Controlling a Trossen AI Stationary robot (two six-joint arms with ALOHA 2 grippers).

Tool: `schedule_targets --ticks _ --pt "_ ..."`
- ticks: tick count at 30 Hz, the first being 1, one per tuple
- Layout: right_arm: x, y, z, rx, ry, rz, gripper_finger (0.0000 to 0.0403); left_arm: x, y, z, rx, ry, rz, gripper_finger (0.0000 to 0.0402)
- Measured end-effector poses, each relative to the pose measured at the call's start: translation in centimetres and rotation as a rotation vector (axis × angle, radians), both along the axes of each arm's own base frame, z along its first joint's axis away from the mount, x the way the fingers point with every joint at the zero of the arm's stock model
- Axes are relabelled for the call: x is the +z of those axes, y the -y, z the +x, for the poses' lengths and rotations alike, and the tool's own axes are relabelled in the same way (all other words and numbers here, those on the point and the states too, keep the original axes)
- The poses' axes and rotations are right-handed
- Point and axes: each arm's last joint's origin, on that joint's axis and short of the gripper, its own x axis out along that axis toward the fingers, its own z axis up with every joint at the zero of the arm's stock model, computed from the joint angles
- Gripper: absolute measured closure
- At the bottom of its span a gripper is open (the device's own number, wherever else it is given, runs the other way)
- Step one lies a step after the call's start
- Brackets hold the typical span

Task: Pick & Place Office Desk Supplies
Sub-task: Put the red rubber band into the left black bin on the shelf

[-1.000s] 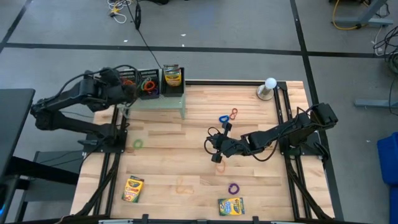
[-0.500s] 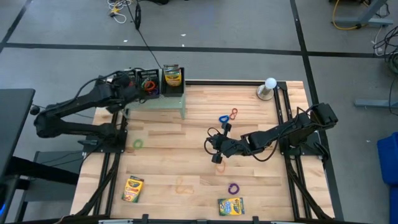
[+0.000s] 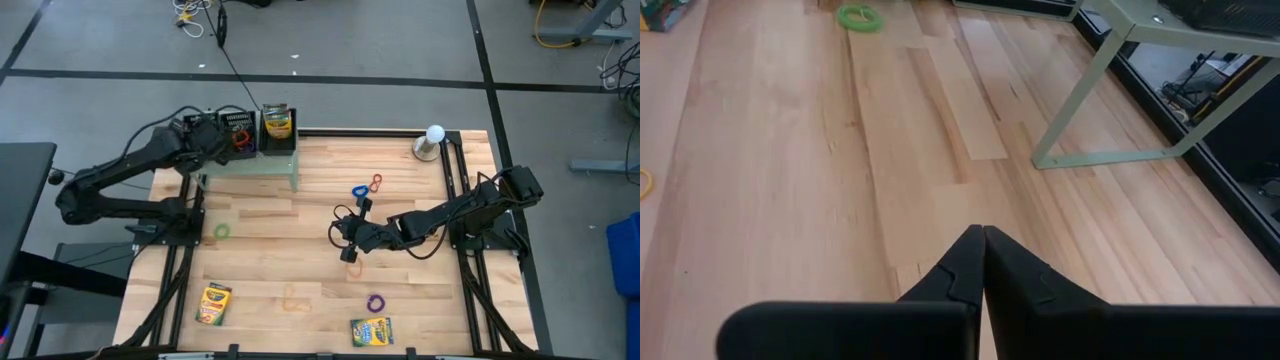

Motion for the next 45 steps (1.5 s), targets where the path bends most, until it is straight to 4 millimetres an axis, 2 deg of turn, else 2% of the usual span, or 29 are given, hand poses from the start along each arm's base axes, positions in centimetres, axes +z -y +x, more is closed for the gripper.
schedule_targets --ticks 7,12,22,37,40,45 --pt "0.0 0.0 0.0 -0.001 0.0 0.0 0.0387 3.3 0.2 -0.1 -0.039 0.093 -0.018 0.0242" --pt "0.0 0.0 0.0 0.002 0.0 0.002 0.0387 4.0 0.5 -0.7 -0.024 0.044 -0.021 0.0231" --pt "0.0 0.0 0.0 0.004 -0.001 0.004 0.0387 2.7 0.3 -2.5 0.071 -0.233 -0.172 0.0232" --pt "0.0 0.0 0.0 0.007 -0.001 0.006 0.0387 1.7 -0.9 -1.3 0.068 -0.588 -0.158 0.0242" --pt "0.0 0.0 0.0 0.007 -0.001 0.006 0.0387 1.4 -0.9 -1.0 0.033 -0.581 -0.234 0.0249" --pt "0.0 0.0 0.0 0.009 -0.002 0.007 0.0387 0.9 -0.5 -0.9 -0.048 -0.469 -0.429 0.0267"
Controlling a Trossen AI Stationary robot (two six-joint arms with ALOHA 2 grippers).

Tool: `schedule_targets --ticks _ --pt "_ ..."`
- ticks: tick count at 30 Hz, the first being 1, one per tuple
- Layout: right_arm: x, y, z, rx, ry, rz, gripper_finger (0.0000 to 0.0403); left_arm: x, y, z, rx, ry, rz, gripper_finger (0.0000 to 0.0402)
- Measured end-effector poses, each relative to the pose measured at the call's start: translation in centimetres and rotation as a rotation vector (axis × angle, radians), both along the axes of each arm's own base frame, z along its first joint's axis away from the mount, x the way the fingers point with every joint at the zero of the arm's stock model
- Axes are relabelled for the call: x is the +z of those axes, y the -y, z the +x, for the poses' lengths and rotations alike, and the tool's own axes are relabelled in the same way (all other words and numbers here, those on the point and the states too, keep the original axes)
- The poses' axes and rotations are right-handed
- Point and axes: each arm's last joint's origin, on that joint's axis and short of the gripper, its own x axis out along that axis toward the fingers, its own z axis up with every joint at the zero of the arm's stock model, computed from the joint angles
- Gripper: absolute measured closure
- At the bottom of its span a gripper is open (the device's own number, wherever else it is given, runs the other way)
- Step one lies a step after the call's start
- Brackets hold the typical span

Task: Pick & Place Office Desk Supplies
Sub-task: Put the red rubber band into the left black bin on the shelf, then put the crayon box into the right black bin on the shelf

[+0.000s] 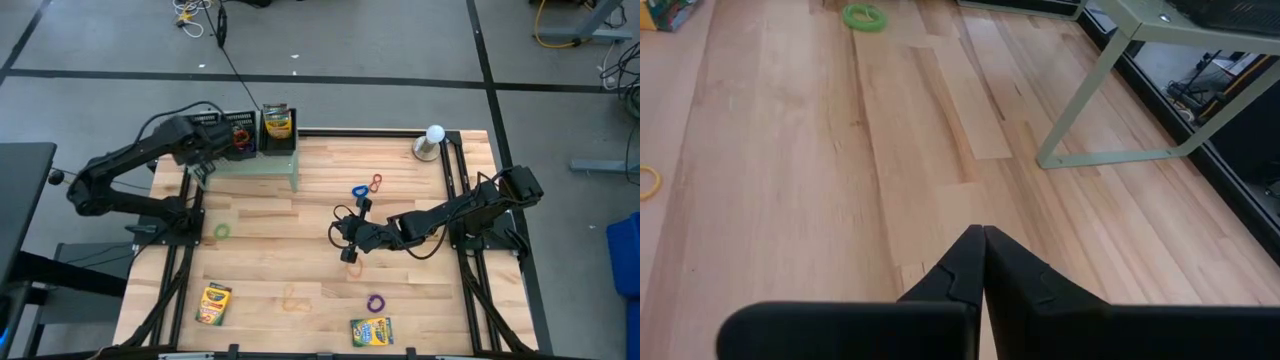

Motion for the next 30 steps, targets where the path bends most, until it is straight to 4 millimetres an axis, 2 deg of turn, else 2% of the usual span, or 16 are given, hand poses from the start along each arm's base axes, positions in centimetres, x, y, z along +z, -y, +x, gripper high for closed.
schedule_targets --ticks 6,12,17,20,24,27,30 --pt "0.0 0.0 0.0 0.0 0.0 0.0 0.0387 0.4 0.2 -0.8 0.04 0.077 -0.035 0.0292" --pt "0.0 0.0 0.0 0.0 0.0 0.0 0.0387 3.0 0.2 -1.6 0.085 0.205 0.024 0.032" --pt "0.0 0.0 0.0 0.0 0.0 0.0 0.0387 4.9 0.6 -2.1 0.111 0.359 0.089 0.0327" --pt "0.0 0.0 0.0 0.001 0.0 0.002 0.0387 5.0 0.8 -2.1 0.113 0.432 0.078 0.0327" --pt "0.0 0.0 0.0 0.006 -0.001 0.005 0.0387 4.0 0.5 -1.8 0.135 0.465 0.099 0.0328" --pt "0.0 0.0 0.0 0.006 -0.001 0.005 0.0387 3.0 -0.1 -1.3 0.098 0.413 0.14 0.0328" --pt "0.0 0.0 0.0 0.006 -0.002 0.004 0.0387 3.1 -0.3 -1.3 0.075 0.354 0.171 0.0328"
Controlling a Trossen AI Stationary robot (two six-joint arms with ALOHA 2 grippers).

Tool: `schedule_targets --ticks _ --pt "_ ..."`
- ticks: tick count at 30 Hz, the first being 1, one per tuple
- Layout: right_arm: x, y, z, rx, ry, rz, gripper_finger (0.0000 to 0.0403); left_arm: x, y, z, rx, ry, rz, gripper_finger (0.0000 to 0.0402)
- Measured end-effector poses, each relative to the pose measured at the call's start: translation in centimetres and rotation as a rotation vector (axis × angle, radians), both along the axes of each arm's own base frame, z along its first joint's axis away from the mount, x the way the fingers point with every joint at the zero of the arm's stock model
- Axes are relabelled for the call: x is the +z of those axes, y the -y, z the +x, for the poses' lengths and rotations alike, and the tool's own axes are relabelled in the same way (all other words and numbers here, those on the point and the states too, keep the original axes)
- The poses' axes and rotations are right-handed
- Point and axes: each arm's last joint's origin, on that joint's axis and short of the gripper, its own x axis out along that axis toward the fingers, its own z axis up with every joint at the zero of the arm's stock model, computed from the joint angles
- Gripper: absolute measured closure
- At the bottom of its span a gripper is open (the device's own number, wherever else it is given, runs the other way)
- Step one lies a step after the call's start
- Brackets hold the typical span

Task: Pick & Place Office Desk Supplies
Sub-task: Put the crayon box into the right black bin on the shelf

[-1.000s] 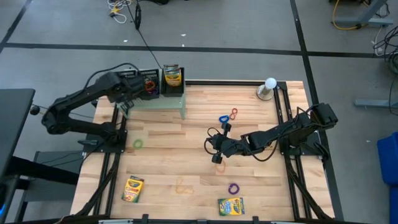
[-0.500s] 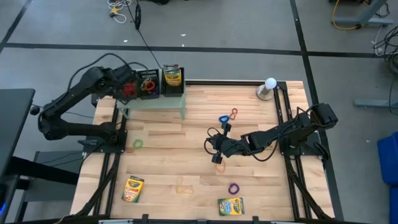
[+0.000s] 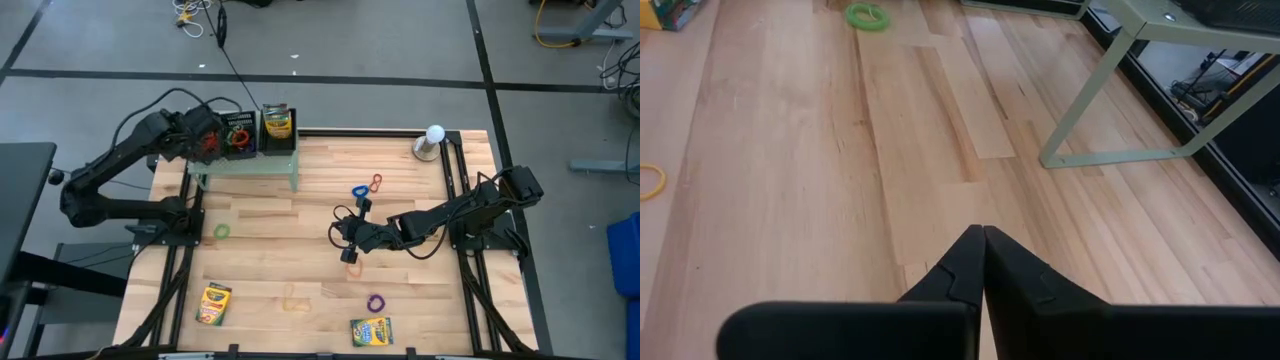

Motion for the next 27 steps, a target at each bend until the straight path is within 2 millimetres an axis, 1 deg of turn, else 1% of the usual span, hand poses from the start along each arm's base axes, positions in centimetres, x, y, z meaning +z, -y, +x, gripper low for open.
schedule_targets --ticks 2,4,7,9,13,18,20,23,25,27 --pt "0.0 0.0 0.0 0.0 0.0 0.0 0.0387 0.3 0.3 0.2 -0.02 0.002 0.011 0.0332" --pt "0.0 0.1 0.0 -0.002 0.0 0.0 0.0387 0.5 0.9 0.4 -0.069 0.042 -0.012 0.0343" --pt "0.0 0.1 0.0 -0.002 0.0 0.0 0.0387 0.7 2.4 0.7 -0.205 0.108 -0.077 0.0375" --pt "0.0 0.1 0.0 -0.003 0.0 0.0 0.0387 0.8 3.7 1.2 -0.314 0.166 -0.12 0.0393" --pt "0.0 0.1 0.0 -0.015 0.008 0.018 0.0387 0.9 7.0 3.3 -0.573 0.241 -0.154 0.0395" --pt "0.0 0.1 0.0 -0.015 0.008 0.018 0.0387 0.7 12.2 6.2 -0.883 0.31 -0.158 0.0396" --pt "0.0 0.1 0.0 -0.015 0.008 0.018 0.0387 0.4 14.1 7.1 -0.952 0.323 -0.17 0.0395" --pt "0.0 0.1 0.0 -0.016 0.009 0.02 0.0387 -0.9 16.0 8.3 -0.956 0.313 -0.264 0.0385" --pt "0.0 0.0 0.0 -0.014 0.009 0.02 0.0387 -2.0 16.6 9.2 -0.957 0.223 -0.306 0.0381" --pt "0.0 0.0 0.0 -0.013 0.009 0.021 0.0387 -3.1 17.2 9.7 -0.971 0.129 -0.314 0.0385"
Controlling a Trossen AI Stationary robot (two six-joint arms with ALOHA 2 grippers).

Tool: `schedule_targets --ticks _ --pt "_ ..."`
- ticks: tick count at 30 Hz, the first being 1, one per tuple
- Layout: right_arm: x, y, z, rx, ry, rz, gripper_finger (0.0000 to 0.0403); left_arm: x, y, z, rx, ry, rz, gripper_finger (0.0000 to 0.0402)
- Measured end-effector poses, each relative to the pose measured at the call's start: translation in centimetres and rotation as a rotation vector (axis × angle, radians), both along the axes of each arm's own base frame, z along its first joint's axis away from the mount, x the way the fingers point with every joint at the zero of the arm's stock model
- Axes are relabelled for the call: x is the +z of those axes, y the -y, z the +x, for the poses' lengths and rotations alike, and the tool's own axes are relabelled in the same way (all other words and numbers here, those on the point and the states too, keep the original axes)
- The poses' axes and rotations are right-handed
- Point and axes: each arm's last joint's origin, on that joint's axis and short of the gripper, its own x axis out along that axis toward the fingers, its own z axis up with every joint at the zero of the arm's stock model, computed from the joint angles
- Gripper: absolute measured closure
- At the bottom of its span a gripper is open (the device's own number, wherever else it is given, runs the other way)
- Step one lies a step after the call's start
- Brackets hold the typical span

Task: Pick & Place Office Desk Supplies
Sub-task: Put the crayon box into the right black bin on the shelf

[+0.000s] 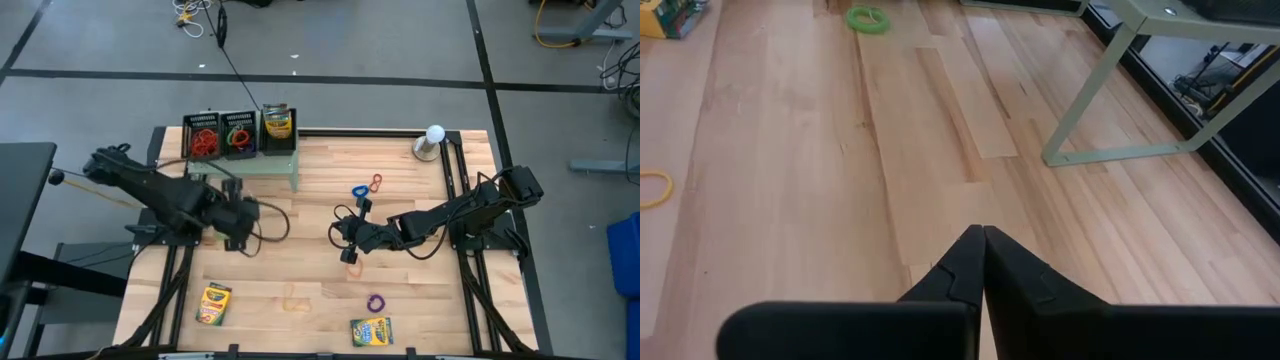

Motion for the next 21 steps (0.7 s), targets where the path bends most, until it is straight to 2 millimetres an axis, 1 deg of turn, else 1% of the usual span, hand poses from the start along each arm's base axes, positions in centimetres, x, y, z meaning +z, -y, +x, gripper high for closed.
schedule_targets --ticks 2,5,9,13,17,21 --pt "0.0 0.0 0.0 0.003 -0.001 0.002 0.0387 -0.6 0.8 0.4 -0.036 -0.033 -0.008 0.0395" --pt "0.0 0.0 0.0 0.003 -0.001 0.002 0.0387 -1.5 2.1 1.2 -0.089 -0.073 -0.088 0.0396" --pt "0.0 0.0 0.0 0.005 -0.002 0.004 0.0387 -2.5 4.2 0.7 -0.09 -0.152 -0.157 0.0388" --pt "-0.1 0.0 0.0 0.009 -0.003 0.006 0.0387 -3.3 6.8 -1.0 -0.043 -0.235 -0.194 0.0367" --pt "-0.5 0.0 -0.3 0.012 -0.019 0.005 0.0387 -4.3 9.8 -3.2 -0.017 -0.228 -0.244 0.0339" --pt "-0.9 0.1 -0.5 0.012 -0.028 0.002 0.0387 -7.0 11.7 -5.6 0.081 -0.219 -0.313 0.0313"
